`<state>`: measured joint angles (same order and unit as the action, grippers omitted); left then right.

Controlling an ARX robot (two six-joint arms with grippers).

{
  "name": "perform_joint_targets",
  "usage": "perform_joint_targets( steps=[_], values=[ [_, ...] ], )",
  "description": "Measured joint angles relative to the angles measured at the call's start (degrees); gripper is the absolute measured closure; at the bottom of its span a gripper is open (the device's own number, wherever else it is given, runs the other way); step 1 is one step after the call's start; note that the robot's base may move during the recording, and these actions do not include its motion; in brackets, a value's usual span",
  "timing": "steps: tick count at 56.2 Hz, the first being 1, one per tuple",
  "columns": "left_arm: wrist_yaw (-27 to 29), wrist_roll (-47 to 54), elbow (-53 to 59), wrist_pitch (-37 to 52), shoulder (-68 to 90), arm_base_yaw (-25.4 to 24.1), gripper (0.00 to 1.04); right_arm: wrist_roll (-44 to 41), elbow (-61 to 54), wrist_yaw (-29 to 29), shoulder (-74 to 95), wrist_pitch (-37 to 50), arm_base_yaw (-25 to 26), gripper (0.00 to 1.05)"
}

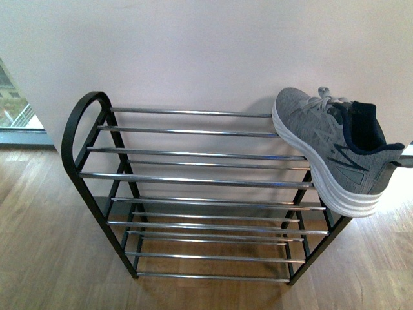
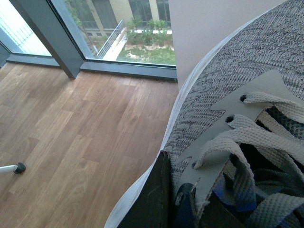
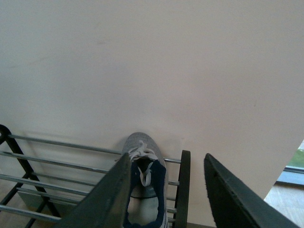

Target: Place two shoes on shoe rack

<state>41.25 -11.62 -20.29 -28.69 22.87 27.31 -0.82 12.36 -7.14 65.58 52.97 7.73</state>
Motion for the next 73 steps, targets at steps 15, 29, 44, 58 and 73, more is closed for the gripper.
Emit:
perform_joint_targets(
  steps=[15, 29, 44, 58, 73],
  values=[
    [-0.1, 0.0, 0.0, 0.0, 0.0, 0.0, 1.03, 0.3, -5.9, 2.4, -10.3, -4.8, -2.8, 1.03],
    [-0.1, 0.0, 0.0, 0.0, 0.0, 0.0, 1.03, 0.4, -11.1, 7.0, -18.9, -8.6, -7.5, 1.03],
    [-0.1, 0.0, 0.0, 0.0, 0.0, 0.0, 1.03, 0.4, -11.2, 7.1, -28.8, -17.2, -7.5, 1.03],
    [-0.1, 0.0, 0.0, 0.0, 0.0, 0.0, 1.03, 0.4, -11.3, 7.1, -39.1, -26.8, -7.5, 1.03],
    [-0.1, 0.0, 0.0, 0.0, 0.0, 0.0, 1.03, 0.4, -11.3, 7.1, -45.9, -33.3, -7.5, 1.03]
  ],
)
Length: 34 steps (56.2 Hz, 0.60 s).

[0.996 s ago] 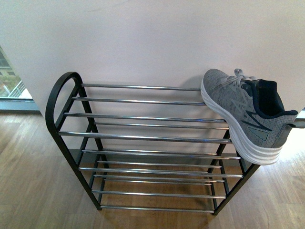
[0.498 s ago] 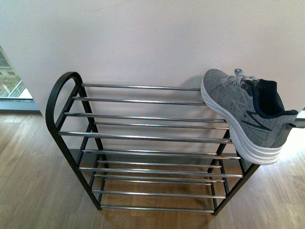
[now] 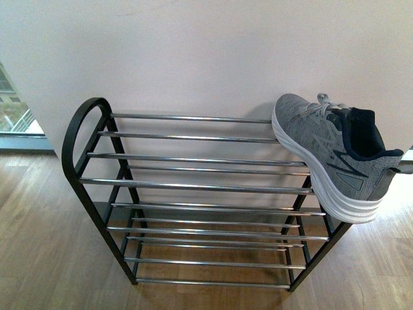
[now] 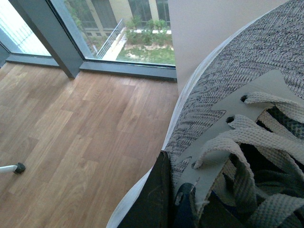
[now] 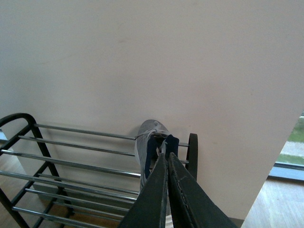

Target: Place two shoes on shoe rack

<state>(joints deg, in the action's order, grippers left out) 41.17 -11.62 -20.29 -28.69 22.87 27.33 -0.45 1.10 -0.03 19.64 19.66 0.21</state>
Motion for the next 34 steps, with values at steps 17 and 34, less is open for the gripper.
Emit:
perform_joint_targets(
  steps=[17, 34],
  values=[
    [0.0, 0.0, 0.0, 0.0, 0.0, 0.0, 1.03, 0.0, 0.0, 0.0, -6.1, -5.9, 0.0, 1.03],
    [0.0, 0.0, 0.0, 0.0, 0.0, 0.0, 1.03, 0.0, 0.0, 0.0, -15.2, -17.1, 0.0, 1.03]
  ],
)
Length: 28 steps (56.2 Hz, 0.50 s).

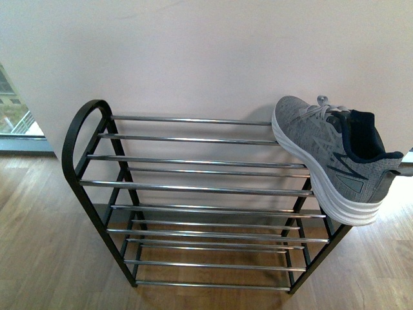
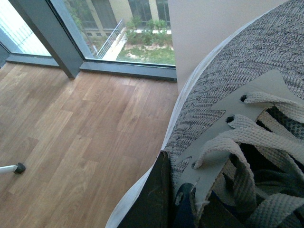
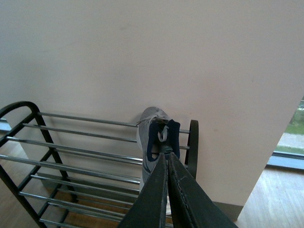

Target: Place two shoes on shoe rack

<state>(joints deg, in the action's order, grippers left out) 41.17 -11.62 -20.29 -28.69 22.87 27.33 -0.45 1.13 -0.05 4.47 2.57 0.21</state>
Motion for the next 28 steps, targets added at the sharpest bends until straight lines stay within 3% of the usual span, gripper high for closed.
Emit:
perform_joint_targets(
  steps=[20, 28],
  values=[
    [0.1, 0.0, 0.0, 0.0, 0.0, 0.0, 1.03, 0.0, 0.0, 0.1, -4.1, -2.4, 0.0, 1.03],
    [0.1, 0.0, 0.0, 0.0, 0.0, 0.0, 1.03, 0.0, 0.0, 0.1, -4.1, -2.4, 0.0, 0.83]
  ],
)
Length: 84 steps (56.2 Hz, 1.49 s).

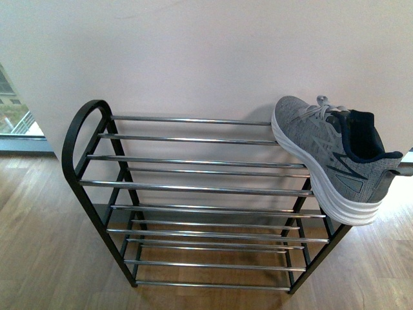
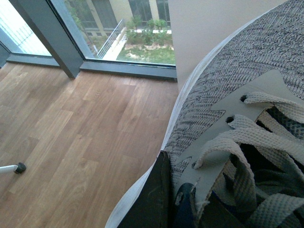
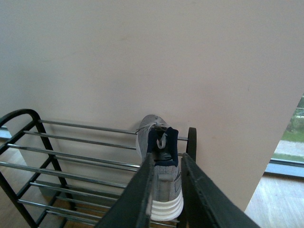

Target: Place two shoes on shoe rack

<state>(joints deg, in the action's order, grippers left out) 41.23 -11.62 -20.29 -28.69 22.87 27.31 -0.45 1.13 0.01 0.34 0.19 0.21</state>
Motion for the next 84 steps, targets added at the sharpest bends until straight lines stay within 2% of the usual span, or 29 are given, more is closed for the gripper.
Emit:
perform_joint_targets(
  steps=[7, 12, 13, 16, 19, 21, 23, 29, 46, 62, 84],
  values=[
    [-0.1, -1.4, 0.1, 0.9, -0.3, 0.2, 1.03, 0.0, 0.0, 0.0, 0.0, 0.0, 0.0, 0.64],
    [-0.1, -8.8, -0.2, 1.4, 0.2, 2.8, 1.03, 0.0, 0.0, 0.0, 0.0, 0.0, 0.0, 0.48],
    [-0.5, -12.5, -0.4, 0.9, 0.7, 4.0, 1.03, 0.0, 0.0, 0.0, 0.0, 0.0, 0.0, 0.42],
    [-1.3, -18.8, -1.0, -0.3, 2.3, 6.4, 1.03, 0.0, 0.0, 0.0, 0.0, 0.0, 0.0, 0.32],
    [-5.0, -25.5, -1.4, 1.7, 5.0, 6.6, 1.03, 0.0, 0.0, 0.0, 0.0, 0.0, 0.0, 0.22],
    [-9.0, -29.7, -2.0, 5.7, 8.9, 4.7, 1.03, 0.0, 0.0, 0.0, 0.0, 0.0, 0.0, 0.13],
    [-11.7, -32.2, -2.9, 10.1, 13.2, 2.9, 1.03, 0.1, 0.0, 0.0, 0.0, 0.0, 0.0, 0.08],
    [-17.7, -37.5, -7.9, 21.7, 29.7, 0.2, 1.03, 0.0, 0.0, 0.0, 0.0, 0.0, 0.0, 0.09],
    [-28.3, -41.0, -17.1, 28.4, 54.5, -3.3, 1.03, 0.0, 0.0, 0.0, 0.0, 0.0, 0.0, 0.09],
    [-36.8, -39.2, -32.6, 27.6, 73.6, -2.0, 1.03, 0.0, 0.0, 0.0, 0.0, 0.0, 0.0, 0.09],
    [-40.4, -36.7, -52.9, 22.9, 90.9, 2.1, 1.03, 0.1, 0.0, 0.0, 0.0, 0.0, 0.0, 0.09]
  ],
)
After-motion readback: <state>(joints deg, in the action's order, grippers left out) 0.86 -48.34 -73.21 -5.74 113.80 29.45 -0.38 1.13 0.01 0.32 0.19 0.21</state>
